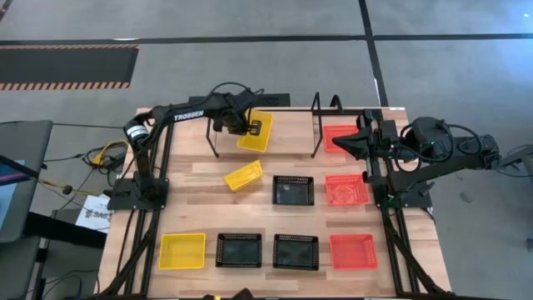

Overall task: Stack baskets on shelf by color
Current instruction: Put the top left yellow bin on the shelf, then stack the top yellow bin on top of the other yellow bin on the shelf

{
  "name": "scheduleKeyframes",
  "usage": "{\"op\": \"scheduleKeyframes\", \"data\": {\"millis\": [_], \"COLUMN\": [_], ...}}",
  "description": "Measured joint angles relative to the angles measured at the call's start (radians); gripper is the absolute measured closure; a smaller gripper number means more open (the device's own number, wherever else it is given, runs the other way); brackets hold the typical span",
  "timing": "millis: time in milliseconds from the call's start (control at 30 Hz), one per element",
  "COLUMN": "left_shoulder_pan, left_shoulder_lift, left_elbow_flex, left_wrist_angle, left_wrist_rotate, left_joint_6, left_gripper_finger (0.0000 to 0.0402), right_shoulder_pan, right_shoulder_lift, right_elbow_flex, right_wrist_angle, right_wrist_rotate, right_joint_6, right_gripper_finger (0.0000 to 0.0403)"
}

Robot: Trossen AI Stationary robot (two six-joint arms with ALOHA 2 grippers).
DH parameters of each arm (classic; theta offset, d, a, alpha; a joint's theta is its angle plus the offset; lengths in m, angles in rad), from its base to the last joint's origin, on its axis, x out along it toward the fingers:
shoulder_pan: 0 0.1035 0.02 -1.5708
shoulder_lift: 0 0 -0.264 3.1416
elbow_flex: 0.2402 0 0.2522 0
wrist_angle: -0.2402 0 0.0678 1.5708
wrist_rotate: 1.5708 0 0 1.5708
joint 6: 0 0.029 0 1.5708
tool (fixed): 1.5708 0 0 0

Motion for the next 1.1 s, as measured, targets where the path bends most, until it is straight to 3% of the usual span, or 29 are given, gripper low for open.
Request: {"op": "scheduleKeyframes", "data": {"millis": [333, 633, 867, 1100], "left_shoulder_pan": [0.001, 0.001, 0.012, 0.016], "left_shoulder_lift": [0.0, -0.001, -0.001, -0.002], "left_elbow_flex": [0.0, 0.042, 0.17, 0.366], "left_wrist_angle": [0.01, 0.017, 0.009, -0.098], "left_wrist_rotate": [0.0, -0.004, 0.04, 0.169], "left_joint_6": [0.097, 0.159, 0.177, 0.239], "left_gripper_finger": [0.0395, 0.0305, 0.0235, 0.0207], "right_shoulder_pan": [0.0, 0.0, 0.001, 0.001], "right_shoulder_lift": [0.0, 0.0, 0.0, 0.0], "right_elbow_flex": [0.0, 0.0, 0.0, 0.0], "right_wrist_angle": [-0.01, -0.014, -0.017, -0.018], "right_wrist_rotate": [0.0, 0.0, -0.001, -0.001], "right_joint_6": [-0.003, -0.003, 0.001, 0.001], "right_gripper_finger": [0.0378, 0.0376, 0.0385, 0.0379]}}
